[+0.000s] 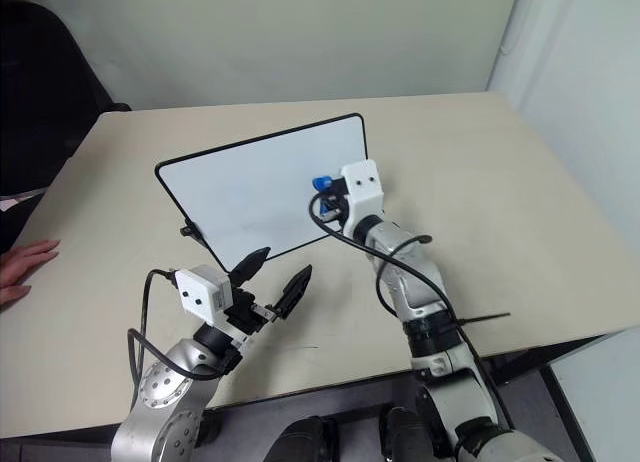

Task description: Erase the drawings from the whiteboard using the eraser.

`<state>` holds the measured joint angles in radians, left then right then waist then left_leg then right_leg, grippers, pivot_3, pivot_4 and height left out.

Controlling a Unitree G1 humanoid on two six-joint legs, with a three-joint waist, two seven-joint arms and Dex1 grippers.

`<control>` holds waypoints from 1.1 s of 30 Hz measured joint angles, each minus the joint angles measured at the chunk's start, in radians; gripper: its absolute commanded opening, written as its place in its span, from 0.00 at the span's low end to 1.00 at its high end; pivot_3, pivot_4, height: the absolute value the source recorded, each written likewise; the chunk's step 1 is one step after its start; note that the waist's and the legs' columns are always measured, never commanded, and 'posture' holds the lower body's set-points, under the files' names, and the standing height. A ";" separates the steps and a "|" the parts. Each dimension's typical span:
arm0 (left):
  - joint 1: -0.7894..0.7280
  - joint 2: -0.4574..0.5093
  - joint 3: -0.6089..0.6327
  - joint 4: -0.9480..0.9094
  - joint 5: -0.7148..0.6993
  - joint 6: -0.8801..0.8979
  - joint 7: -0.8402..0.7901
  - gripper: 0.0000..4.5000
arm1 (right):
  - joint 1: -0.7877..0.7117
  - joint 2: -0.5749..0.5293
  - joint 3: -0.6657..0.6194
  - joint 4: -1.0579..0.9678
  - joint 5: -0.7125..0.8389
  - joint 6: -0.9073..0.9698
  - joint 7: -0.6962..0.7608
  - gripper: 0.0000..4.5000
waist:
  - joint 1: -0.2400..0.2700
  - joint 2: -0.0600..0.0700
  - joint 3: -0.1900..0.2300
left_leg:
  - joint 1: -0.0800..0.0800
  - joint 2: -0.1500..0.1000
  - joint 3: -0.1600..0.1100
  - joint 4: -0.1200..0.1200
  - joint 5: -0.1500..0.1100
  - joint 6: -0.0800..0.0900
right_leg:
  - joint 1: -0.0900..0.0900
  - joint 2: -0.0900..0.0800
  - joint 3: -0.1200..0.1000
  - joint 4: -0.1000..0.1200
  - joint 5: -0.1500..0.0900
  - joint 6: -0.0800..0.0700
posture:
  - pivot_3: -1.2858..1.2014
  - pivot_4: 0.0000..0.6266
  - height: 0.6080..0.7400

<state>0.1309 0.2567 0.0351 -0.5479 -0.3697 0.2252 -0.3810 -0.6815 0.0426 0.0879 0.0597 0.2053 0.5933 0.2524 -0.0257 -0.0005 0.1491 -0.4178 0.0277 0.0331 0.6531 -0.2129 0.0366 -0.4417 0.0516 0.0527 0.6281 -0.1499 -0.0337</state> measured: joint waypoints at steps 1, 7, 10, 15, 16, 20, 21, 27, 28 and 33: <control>-0.001 0.000 0.000 0.000 0.000 0.000 0.000 1.00 | 0.019 -0.019 -0.006 -0.052 0.009 0.054 -0.001 0.03 | 0.000 0.000 0.000 | 0.000 0.000 0.000 0.001 -0.001 0.000 | 0.000 0.000 0.000 0.000 0.000 0.000 | 0.52 0.24 1.00; -0.004 -0.001 -0.004 -0.001 -0.001 0.000 -0.001 1.00 | 0.051 -0.289 -0.030 -0.433 0.055 0.598 -0.007 0.03 | 0.001 0.000 0.000 | 0.002 0.000 0.001 0.009 -0.003 0.005 | 0.007 0.000 0.000 0.000 -0.003 0.008 | 0.52 0.24 1.00; -0.008 -0.004 -0.009 0.001 -0.001 0.000 -0.002 1.00 | 0.049 -0.362 -0.062 -0.496 0.107 0.848 0.023 0.03 | 0.000 0.000 0.000 | 0.006 0.000 0.001 0.009 -0.003 0.005 | 0.011 0.000 0.001 -0.001 -0.004 0.009 | 0.52 0.24 1.00; -0.025 -0.009 -0.018 0.011 0.000 0.000 -0.003 1.00 | 0.059 -0.438 -0.116 -0.500 0.178 1.008 0.073 0.03 | 0.001 0.000 0.000 | 0.008 0.000 0.002 0.009 -0.002 0.005 | 0.012 0.000 0.001 -0.001 -0.004 0.010 | 0.52 0.24 1.00; -0.028 -0.012 -0.019 0.016 0.000 -0.001 -0.004 1.00 | 0.067 -0.439 -0.130 -0.491 0.185 1.013 0.075 0.10 | 0.001 0.000 0.000 | 0.009 0.000 0.002 0.009 -0.002 0.005 | 0.013 0.000 0.001 -0.001 -0.004 0.010 | 0.52 0.24 1.00; -0.038 -0.021 -0.033 0.037 0.003 -0.003 -0.005 1.00 | 0.080 -0.436 -0.153 -0.461 0.192 1.014 0.076 0.37 | 0.001 0.000 0.000 | 0.009 0.000 0.002 0.009 -0.003 0.005 | 0.012 0.000 0.001 -0.001 -0.004 0.010 | 0.52 0.24 1.00; -0.041 -0.023 -0.036 0.040 0.003 -0.003 -0.005 1.00 | 0.080 -0.436 -0.153 -0.461 0.192 1.014 0.076 0.46 | 0.001 0.000 0.000 | 0.009 0.000 0.002 0.009 -0.003 0.004 | 0.012 0.000 0.001 -0.001 -0.004 0.010 | 0.52 0.24 1.00; -0.067 -0.032 -0.049 0.063 0.009 -0.016 -0.006 1.00 | 0.141 -0.437 -0.168 -0.469 0.190 0.974 0.073 0.76 | 0.006 0.000 0.000 | 0.008 0.000 0.002 0.009 -0.006 0.005 | 0.012 0.000 0.001 -0.001 -0.005 0.011 | 0.52 0.24 1.00; -0.070 -0.034 -0.051 0.068 0.009 -0.020 -0.006 1.00 | 0.154 -0.437 -0.182 -0.475 0.190 0.954 0.073 0.76 | 0.007 0.000 0.000 | 0.008 0.000 0.002 0.009 -0.007 0.005 | 0.012 0.000 0.001 -0.001 -0.005 0.012 | 0.52 0.24 1.00; -0.083 -0.043 -0.061 0.099 0.018 -0.035 -0.007 1.00 | 0.257 -0.448 -0.278 -0.591 0.205 0.685 0.108 0.76 | 0.013 0.000 0.000 | 0.008 0.000 0.002 0.009 -0.010 0.007 | 0.012 0.000 0.002 -0.002 -0.008 0.015 | 0.52 0.24 1.00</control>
<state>0.0478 0.2139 -0.0261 -0.4493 -0.3522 0.1903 -0.3876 -0.4242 -0.4056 -0.1900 -0.5315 0.4104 1.2786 0.3600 -0.0124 -0.0002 0.1492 -0.4102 0.0278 0.0353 0.6623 -0.2231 0.0436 -0.4295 0.0517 0.0543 0.6265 -0.1581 -0.0182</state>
